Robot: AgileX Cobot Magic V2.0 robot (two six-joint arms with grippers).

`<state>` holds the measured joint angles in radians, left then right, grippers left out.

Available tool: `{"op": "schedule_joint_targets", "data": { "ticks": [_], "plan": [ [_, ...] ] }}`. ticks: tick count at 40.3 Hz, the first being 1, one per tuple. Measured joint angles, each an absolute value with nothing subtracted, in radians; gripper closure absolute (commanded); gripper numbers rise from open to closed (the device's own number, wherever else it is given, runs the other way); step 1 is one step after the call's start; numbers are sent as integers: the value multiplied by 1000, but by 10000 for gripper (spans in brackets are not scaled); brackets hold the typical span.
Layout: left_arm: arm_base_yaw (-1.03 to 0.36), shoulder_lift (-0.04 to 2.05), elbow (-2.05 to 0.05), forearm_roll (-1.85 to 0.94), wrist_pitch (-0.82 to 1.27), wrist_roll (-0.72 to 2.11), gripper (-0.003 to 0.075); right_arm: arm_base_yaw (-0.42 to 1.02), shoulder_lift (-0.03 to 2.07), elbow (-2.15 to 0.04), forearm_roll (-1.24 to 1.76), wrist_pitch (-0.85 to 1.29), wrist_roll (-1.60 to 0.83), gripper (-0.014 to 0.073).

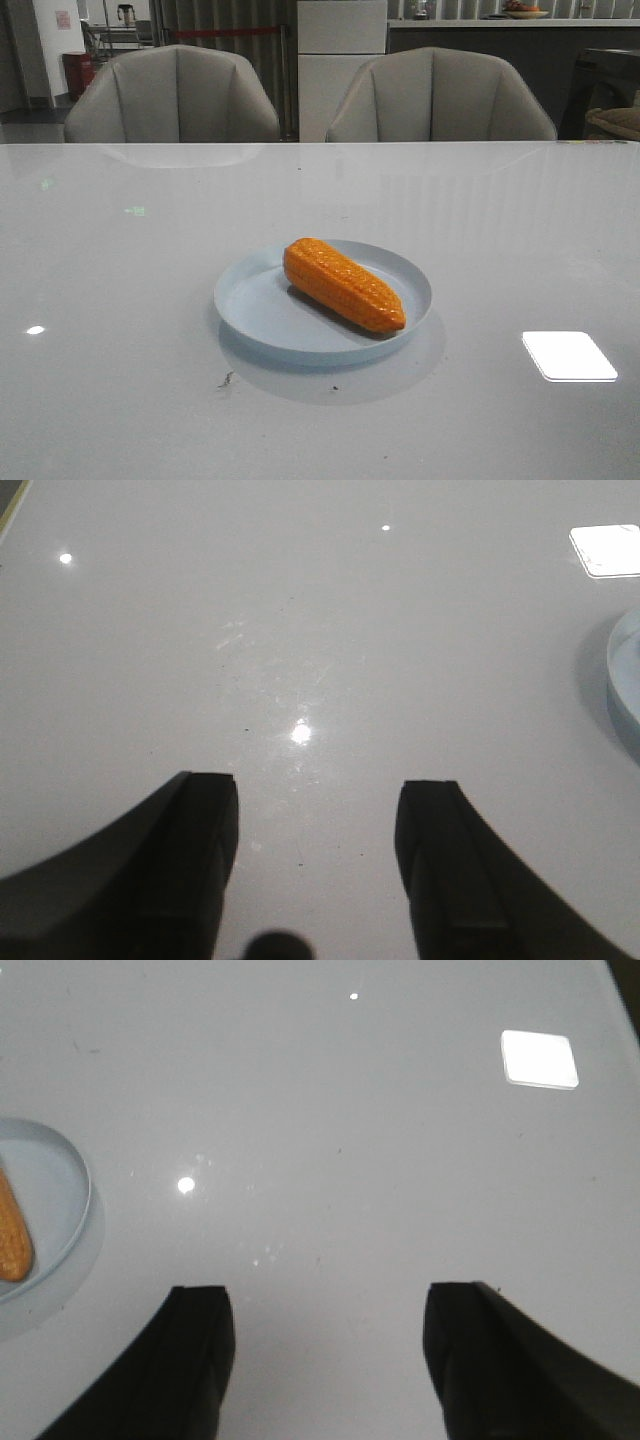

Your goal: Place corn on plate with both arms

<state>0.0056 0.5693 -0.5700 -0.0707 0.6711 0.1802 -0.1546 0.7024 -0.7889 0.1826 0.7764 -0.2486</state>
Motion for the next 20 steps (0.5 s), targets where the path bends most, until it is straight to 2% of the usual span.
{"op": "schedule_joint_targets", "data": {
  "ticks": [20],
  "plan": [
    [6, 569, -570, -71, 675, 180, 298, -155, 662, -656, 211, 797, -250, 74]
  ]
}}
